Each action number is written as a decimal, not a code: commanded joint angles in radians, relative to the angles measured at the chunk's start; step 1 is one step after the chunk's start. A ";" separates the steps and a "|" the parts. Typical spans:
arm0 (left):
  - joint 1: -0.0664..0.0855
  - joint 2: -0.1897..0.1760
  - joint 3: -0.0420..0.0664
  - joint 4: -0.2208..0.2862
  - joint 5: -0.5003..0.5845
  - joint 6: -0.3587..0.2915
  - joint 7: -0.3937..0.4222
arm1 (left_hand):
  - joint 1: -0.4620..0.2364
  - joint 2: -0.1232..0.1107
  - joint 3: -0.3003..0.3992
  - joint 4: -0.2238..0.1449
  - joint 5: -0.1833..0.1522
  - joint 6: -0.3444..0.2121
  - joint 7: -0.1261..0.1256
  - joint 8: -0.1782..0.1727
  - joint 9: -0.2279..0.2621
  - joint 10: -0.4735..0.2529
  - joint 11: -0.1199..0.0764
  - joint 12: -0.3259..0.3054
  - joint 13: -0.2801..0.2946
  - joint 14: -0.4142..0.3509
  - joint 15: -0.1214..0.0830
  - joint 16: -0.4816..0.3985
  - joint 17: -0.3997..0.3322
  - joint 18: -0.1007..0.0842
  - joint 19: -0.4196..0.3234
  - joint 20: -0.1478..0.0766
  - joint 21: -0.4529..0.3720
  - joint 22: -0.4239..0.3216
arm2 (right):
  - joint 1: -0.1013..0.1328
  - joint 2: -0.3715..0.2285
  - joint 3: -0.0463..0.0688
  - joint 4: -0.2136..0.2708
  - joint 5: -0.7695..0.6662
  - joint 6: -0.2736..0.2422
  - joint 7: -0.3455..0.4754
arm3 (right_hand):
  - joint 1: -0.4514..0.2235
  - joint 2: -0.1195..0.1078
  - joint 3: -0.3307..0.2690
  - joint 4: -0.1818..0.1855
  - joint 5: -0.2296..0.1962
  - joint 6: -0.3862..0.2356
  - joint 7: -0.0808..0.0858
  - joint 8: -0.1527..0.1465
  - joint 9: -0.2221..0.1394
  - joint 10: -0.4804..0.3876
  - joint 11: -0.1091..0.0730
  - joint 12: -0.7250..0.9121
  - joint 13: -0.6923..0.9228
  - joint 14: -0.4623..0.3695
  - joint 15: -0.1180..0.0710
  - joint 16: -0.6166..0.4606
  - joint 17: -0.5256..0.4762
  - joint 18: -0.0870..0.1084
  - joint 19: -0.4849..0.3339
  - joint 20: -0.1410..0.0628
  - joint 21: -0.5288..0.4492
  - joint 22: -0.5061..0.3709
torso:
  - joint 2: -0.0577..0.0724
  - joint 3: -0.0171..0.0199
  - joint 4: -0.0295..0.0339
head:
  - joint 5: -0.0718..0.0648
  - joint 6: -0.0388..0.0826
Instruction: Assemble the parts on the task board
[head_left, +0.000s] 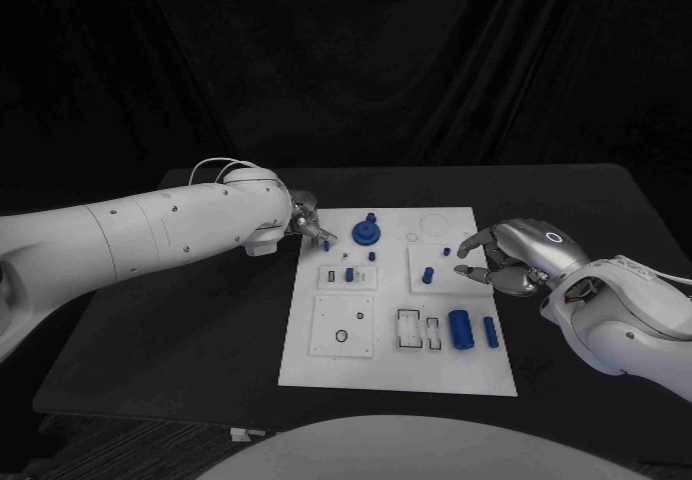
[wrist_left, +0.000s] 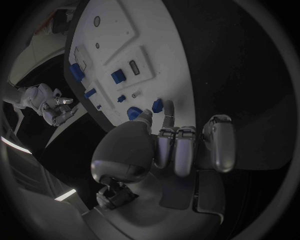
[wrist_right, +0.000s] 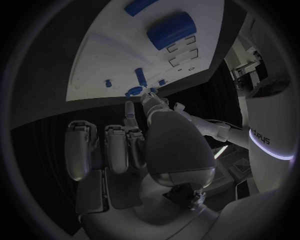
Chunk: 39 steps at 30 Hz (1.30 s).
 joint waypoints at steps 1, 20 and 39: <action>-0.002 0.004 0.001 0.002 -0.001 0.017 0.017 | 0.008 0.000 0.000 -0.007 0.005 -0.008 -0.003 0.004 0.002 0.104 -0.010 0.004 0.263 0.104 -0.005 0.003 0.263 -0.006 -0.002 -0.003 -0.003 0.191 | -0.002 0.000 0.000 -0.001 -0.003 0.006 -0.003 | 0.007 0.000 0.004 -0.001 0.005 0.007 0.003 -0.006 -0.001 0.104 -0.007 0.003 0.262 0.078 -0.007 -0.005 0.108 0.014 0.053 -0.004 -0.005 0.224 | 0.000 0.0000 0.0002 | 0.003 0.000; -0.003 0.011 0.001 0.005 -0.001 0.016 0.019 | 0.013 0.002 0.005 -0.013 0.009 -0.007 -0.004 0.005 0.005 0.104 -0.011 0.004 0.263 0.104 -0.006 0.003 0.263 -0.006 -0.002 -0.003 -0.004 0.191 | -0.002 -0.001 0.000 0.001 -0.003 0.009 -0.004 | 0.008 0.001 0.004 -0.001 0.006 0.009 0.002 -0.006 -0.001 0.104 -0.007 0.003 0.262 0.078 -0.007 -0.005 0.108 0.014 0.053 -0.004 -0.005 0.224 | 0.000 -0.0003 -0.0005 | -0.003 0.000; -0.004 0.014 0.001 0.002 -0.001 0.025 0.023 | 0.043 -0.002 0.058 -0.057 0.138 -0.017 -0.009 0.004 0.020 0.104 -0.016 0.004 0.263 0.104 -0.011 0.003 0.263 -0.005 -0.005 -0.008 -0.007 0.190 | -0.002 -0.001 0.000 0.002 -0.003 0.016 -0.010 | 0.022 0.006 0.013 -0.008 0.028 0.015 0.001 -0.007 -0.003 0.104 -0.007 0.003 0.262 0.078 -0.007 -0.006 0.106 0.014 0.052 -0.004 -0.006 0.224 | -0.001 -0.0006 -0.0011 | -0.007 0.000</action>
